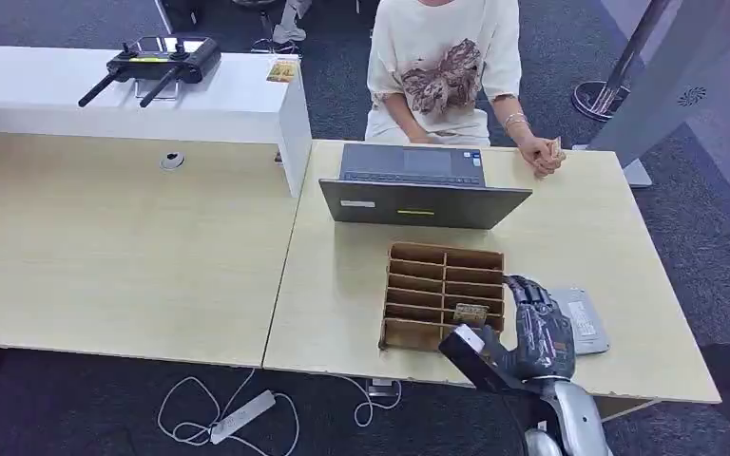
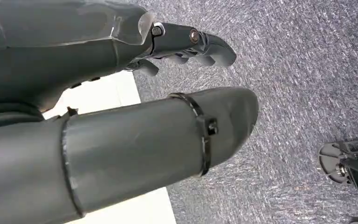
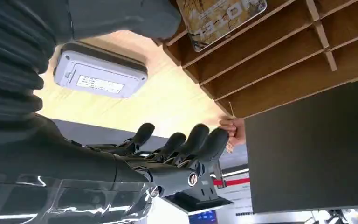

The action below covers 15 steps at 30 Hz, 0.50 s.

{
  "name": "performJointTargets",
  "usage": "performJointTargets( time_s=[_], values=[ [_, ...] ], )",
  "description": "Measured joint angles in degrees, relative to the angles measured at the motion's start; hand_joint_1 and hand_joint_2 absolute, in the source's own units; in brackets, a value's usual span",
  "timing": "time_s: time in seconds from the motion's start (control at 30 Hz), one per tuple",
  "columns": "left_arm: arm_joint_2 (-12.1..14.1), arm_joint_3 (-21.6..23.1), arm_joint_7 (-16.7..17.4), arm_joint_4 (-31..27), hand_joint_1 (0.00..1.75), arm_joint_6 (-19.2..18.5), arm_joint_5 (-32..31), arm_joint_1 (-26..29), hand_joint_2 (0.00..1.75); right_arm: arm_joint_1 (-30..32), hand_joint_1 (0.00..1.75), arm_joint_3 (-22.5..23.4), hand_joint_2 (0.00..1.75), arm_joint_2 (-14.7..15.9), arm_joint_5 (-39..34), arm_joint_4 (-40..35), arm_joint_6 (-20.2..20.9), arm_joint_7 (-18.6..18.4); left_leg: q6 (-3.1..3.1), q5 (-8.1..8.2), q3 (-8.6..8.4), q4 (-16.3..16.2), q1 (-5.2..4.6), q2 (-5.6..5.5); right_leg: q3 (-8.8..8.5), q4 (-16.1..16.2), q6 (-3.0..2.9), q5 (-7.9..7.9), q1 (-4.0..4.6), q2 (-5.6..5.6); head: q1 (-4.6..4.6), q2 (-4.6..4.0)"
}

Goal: Pass the card to the sensor for recognition and then transmit it.

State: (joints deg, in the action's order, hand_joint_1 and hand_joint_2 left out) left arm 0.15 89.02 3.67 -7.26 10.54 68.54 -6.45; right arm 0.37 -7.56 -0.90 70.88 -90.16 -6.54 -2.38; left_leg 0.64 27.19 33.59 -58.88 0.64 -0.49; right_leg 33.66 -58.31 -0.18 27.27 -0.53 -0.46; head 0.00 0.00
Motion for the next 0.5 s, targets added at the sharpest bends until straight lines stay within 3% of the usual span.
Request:
performJointTargets(
  time_s=[0.13, 0.43, 0.5],
  values=[
    [0.0, 0.0, -0.1, 0.0, 0.00, 0.0, -0.3, 0.0, 0.00, -0.5, 0.40, -0.5, 1.75, 0.3, -0.1, 0.8, -0.3, 0.0, 0.00, 0.00, 0.00, 0.0, 0.00, 0.00, 0.00, 0.0, 0.00, 0.00, 0.00, 0.00, 0.00, 0.00],
    [0.1, 0.0, -0.3, 0.0, 0.00, 0.0, -0.3, 0.0, 0.00, -1.1, 0.26, -1.0, 1.75, 0.5, -0.1, 2.1, -0.6, -0.2, 0.00, 0.00, 0.00, 0.0, 0.00, 0.00, 0.00, 0.0, 0.00, 0.00, 0.00, 0.00, 0.00, 0.00],
    [0.1, 0.0, -0.4, 0.0, 0.00, 0.0, -0.6, 0.0, 0.00, -1.3, 0.31, -1.3, 1.75, 0.6, -0.1, 2.3, -0.6, -0.2, 0.00, 0.00, 0.00, 0.0, 0.00, 0.00, 0.00, 0.0, 0.00, 0.00, 0.00, 0.00, 0.00, 0.00]
  ],
)
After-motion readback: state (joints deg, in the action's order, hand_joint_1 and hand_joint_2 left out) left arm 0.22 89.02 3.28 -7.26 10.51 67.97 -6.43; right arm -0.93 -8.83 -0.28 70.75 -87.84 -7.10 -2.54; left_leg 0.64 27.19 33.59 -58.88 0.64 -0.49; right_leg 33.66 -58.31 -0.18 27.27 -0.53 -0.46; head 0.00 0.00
